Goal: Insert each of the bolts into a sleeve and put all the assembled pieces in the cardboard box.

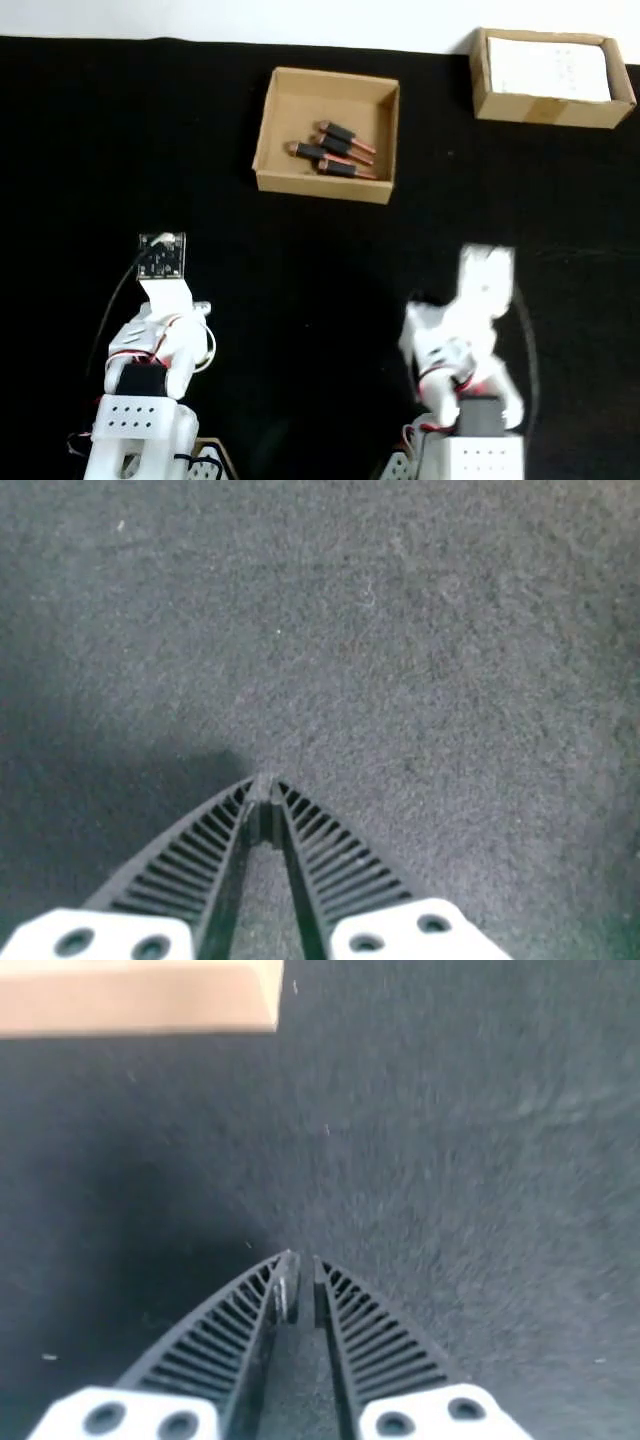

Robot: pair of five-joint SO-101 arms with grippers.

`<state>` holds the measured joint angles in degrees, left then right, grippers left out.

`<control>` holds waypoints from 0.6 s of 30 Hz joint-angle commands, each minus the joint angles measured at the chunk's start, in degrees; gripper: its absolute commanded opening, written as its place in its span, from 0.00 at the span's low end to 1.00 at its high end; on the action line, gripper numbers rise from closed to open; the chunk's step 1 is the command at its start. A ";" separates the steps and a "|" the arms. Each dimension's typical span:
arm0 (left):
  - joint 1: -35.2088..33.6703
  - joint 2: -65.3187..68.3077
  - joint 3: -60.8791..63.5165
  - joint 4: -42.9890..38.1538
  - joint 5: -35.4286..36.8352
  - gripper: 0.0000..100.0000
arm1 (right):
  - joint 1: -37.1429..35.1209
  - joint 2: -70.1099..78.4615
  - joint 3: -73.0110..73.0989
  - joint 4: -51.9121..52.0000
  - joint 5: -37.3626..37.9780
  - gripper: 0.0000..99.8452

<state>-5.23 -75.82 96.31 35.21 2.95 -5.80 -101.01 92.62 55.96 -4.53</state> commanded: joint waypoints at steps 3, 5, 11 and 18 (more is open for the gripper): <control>-0.57 -0.22 1.01 1.41 -0.44 0.01 | 0.66 -2.15 7.96 -1.01 -0.09 0.01; -0.57 -0.22 0.22 3.78 -0.44 0.01 | 0.66 -1.80 8.13 1.71 -0.09 0.01; -0.57 -0.22 -3.21 17.14 -0.44 0.01 | 0.66 -1.80 8.13 11.38 0.00 0.01; -0.48 -0.22 -4.79 29.54 -0.44 0.01 | 0.75 -1.80 9.80 14.73 0.09 0.01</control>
